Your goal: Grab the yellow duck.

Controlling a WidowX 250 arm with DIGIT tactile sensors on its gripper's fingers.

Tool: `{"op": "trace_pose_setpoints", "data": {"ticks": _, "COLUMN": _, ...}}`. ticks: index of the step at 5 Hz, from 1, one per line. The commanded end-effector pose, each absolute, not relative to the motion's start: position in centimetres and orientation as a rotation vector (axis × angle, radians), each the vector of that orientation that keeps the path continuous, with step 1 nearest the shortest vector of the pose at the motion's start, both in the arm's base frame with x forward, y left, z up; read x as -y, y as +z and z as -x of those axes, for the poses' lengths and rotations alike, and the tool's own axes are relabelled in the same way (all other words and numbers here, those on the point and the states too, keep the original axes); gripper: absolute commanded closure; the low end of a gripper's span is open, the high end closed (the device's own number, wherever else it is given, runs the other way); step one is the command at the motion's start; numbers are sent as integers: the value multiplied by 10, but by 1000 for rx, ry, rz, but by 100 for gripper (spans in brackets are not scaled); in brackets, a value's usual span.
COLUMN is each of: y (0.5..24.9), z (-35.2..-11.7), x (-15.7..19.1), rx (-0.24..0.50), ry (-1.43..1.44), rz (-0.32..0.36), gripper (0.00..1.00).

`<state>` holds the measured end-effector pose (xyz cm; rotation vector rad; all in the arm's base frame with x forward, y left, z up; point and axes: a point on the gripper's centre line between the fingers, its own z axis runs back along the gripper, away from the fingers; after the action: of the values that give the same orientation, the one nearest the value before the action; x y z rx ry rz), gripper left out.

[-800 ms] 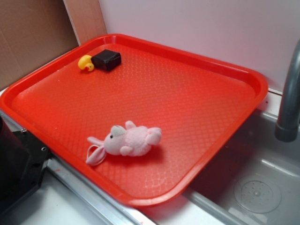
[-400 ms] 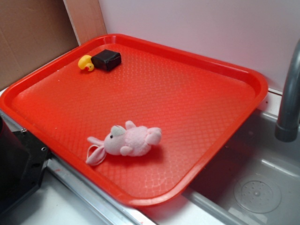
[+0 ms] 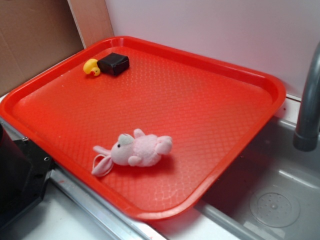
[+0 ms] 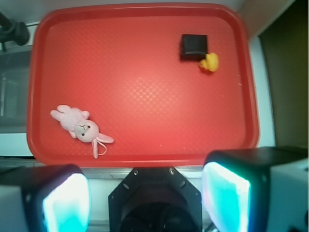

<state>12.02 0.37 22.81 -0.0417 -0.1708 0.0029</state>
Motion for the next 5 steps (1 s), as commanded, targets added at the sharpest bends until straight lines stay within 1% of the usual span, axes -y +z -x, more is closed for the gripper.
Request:
{"op": "trace_pose_setpoints", "data": {"ticks": 1, "y": 190, "z": -142, "x": -54, "rx": 284, "ry": -38, "rz": -2, "gripper": 0}}
{"op": "trace_pose_setpoints", "data": {"ticks": 2, "y": 163, "z": -159, "x": -80, "rx": 335, "ry": -101, "rz": -37, "gripper": 0}}
{"op": "trace_pose_setpoints", "data": {"ticks": 3, "y": 141, "z": -181, "x": -97, "rx": 391, "ry": -167, "rz": -71, "gripper": 0}}
{"op": "trace_pose_setpoints", "data": {"ticks": 4, "y": 123, "z": -202, "x": -110, "rx": 414, "ry": -217, "rz": -100, "gripper": 0}}
{"op": "trace_pose_setpoints", "data": {"ticks": 5, "y": 98, "z": -220, "x": -120, "rx": 400, "ry": -237, "rz": -131, "gripper": 0}}
